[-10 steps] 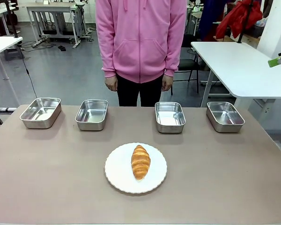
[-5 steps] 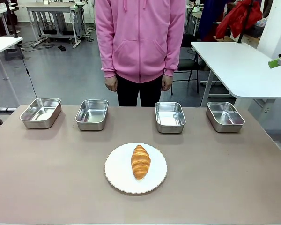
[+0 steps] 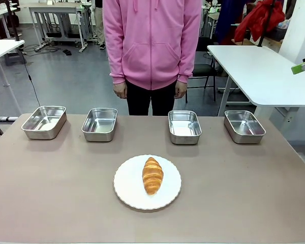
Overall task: Place the bread in the container.
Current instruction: Place the Butter Roll into the Airtight Container indicated by the human.
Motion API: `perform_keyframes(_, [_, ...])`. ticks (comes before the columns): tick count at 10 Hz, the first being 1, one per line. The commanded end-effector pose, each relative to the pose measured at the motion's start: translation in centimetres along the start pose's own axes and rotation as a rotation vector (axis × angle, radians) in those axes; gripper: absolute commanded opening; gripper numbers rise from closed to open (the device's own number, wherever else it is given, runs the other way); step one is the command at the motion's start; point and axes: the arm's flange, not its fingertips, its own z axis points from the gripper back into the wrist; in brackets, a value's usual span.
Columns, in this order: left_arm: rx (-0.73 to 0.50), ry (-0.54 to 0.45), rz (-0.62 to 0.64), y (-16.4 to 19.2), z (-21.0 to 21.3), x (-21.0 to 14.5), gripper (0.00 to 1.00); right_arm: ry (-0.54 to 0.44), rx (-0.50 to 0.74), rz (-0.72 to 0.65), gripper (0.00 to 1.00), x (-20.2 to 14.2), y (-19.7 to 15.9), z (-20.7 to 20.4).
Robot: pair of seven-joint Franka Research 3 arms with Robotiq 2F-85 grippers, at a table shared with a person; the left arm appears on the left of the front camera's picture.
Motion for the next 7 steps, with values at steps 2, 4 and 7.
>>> perform_keyframes(2, [-0.001,-0.002,-0.009,-0.11,0.02,0.09,1.00,-0.012,0.008,0.001,1.00,0.17,-0.01,-0.03])
perform_keyframes(4, [-0.001,-0.002,-0.009,-0.11,0.02,0.09,1.00,-0.012,0.008,0.001,1.00,0.17,-0.01,-0.03])
perform_keyframes(7, [-0.001,-0.002,-0.009,-0.11,0.02,0.09,1.00,-0.012,0.008,0.001,1.00,0.17,-0.01,-0.03])
